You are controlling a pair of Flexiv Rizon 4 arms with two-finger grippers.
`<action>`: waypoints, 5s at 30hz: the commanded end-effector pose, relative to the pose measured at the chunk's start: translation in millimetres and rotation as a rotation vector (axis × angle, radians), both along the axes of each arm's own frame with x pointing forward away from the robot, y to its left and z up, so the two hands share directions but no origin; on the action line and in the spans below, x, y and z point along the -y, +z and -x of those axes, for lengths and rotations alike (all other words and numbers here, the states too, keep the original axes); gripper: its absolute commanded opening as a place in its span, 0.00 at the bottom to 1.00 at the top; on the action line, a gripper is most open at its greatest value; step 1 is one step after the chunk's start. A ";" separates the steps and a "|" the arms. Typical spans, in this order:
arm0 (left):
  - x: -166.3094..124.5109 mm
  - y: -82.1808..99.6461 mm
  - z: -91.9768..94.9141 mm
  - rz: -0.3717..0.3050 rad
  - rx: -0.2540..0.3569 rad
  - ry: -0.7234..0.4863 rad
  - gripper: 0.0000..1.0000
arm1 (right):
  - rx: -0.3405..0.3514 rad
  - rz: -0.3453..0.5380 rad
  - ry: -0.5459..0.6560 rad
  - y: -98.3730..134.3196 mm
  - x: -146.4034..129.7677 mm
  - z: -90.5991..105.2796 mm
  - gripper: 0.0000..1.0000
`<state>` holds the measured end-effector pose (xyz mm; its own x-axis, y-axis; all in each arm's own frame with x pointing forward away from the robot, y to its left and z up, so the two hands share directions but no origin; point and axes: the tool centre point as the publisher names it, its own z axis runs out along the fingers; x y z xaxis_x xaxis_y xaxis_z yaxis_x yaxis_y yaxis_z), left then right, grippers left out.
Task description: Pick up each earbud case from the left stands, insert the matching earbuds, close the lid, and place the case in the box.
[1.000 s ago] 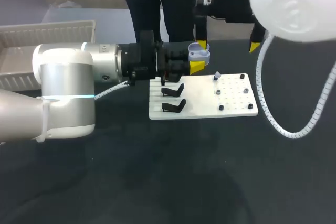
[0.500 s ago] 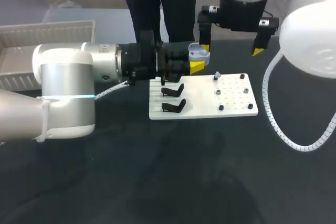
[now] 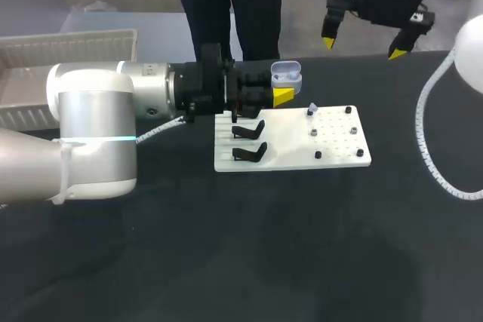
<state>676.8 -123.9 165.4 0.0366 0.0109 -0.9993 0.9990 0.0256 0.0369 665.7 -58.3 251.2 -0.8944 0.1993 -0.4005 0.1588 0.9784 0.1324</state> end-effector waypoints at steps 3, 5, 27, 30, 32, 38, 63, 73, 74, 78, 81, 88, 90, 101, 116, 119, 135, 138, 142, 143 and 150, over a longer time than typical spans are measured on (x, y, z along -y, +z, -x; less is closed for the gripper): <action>0.5 -1.2 0.9 0.005 0.004 0.005 0.00 | -0.036 -0.031 -0.002 -30.3 1.1 -39.3 1.00; 0.5 -1.2 0.9 0.005 0.004 0.005 0.00 | -0.056 -0.085 0.016 -43.2 3.4 -49.5 1.00; 0.5 -1.2 0.9 0.005 0.004 0.005 0.00 | -0.089 -0.161 0.128 -164.3 -13.7 -83.5 1.00; 0.5 -1.2 0.9 0.005 0.004 0.005 0.00 | -0.102 -0.180 0.159 -178.2 -16.2 -84.4 1.00; 0.5 -1.2 0.9 0.005 0.004 0.005 0.00 | -0.119 -0.204 0.148 -184.2 -16.4 -86.5 1.00; 0.5 -1.2 0.9 0.005 0.004 0.005 0.00 | -0.139 -0.182 0.150 -188.2 -26.9 -87.5 1.00; 0.5 -1.2 0.9 0.005 0.004 0.005 0.00 | -0.251 -0.262 0.067 -214.9 -43.9 -100.4 1.00; 0.5 -1.2 0.9 0.005 0.004 0.005 0.00 | -0.257 -0.272 0.067 -216.3 -46.8 -104.1 0.50; 0.5 -1.2 0.9 0.005 0.004 0.005 0.00 | -0.257 -0.272 0.068 -216.4 -46.9 -104.3 0.50; 0.5 -1.2 0.9 0.005 0.004 0.005 0.00 | -0.258 -0.269 0.068 -216.4 -47.5 -104.1 0.49; 0.5 -1.2 0.9 0.005 0.004 0.005 0.00 | -0.262 -0.268 0.069 -218.1 -48.4 -104.7 0.48; 0.5 -1.2 0.9 0.005 0.004 0.005 0.00 | -0.265 -0.268 0.068 -219.3 -49.3 -105.5 0.47; 0.5 -1.2 0.9 0.005 0.004 0.005 0.00 | -0.267 -0.268 0.066 -219.5 -49.3 -105.4 0.47; 0.5 -1.2 0.9 0.005 0.004 0.005 0.00 | -0.272 -0.274 0.045 -222.0 -45.2 -103.4 0.42; 0.5 -1.2 0.9 0.005 0.004 0.005 0.00 | -0.271 -0.280 0.034 -221.7 -44.2 -102.8 0.35; 0.5 -1.2 0.9 0.005 0.004 0.005 0.00 | -0.273 -0.279 0.033 -222.3 -44.4 -103.0 0.33; 0.5 -1.2 0.9 0.005 0.004 0.005 0.00 | -0.278 -0.274 0.031 -223.7 -46.9 -103.7 0.00; 0.5 -1.2 0.9 0.005 0.004 0.005 0.00 | -0.276 -0.274 0.027 -223.2 -47.0 -102.9 0.00; 0.5 -1.2 0.9 0.005 0.004 0.005 0.00 | -0.271 -0.279 0.025 -216.8 -45.4 -100.8 0.00; 0.5 -1.2 0.9 0.005 0.004 0.005 0.00 | -0.268 -0.282 0.027 -214.6 -44.9 -99.8 0.00; 0.5 -1.2 0.9 0.005 0.004 0.005 0.00 | -0.254 -0.330 0.022 -192.8 -39.2 -91.1 0.00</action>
<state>676.8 -123.9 165.4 0.0366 0.0110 -0.9993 0.9990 0.0255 0.0369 768.2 -11.7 48.2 -0.9635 0.2565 -0.0765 0.2072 0.8956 0.3936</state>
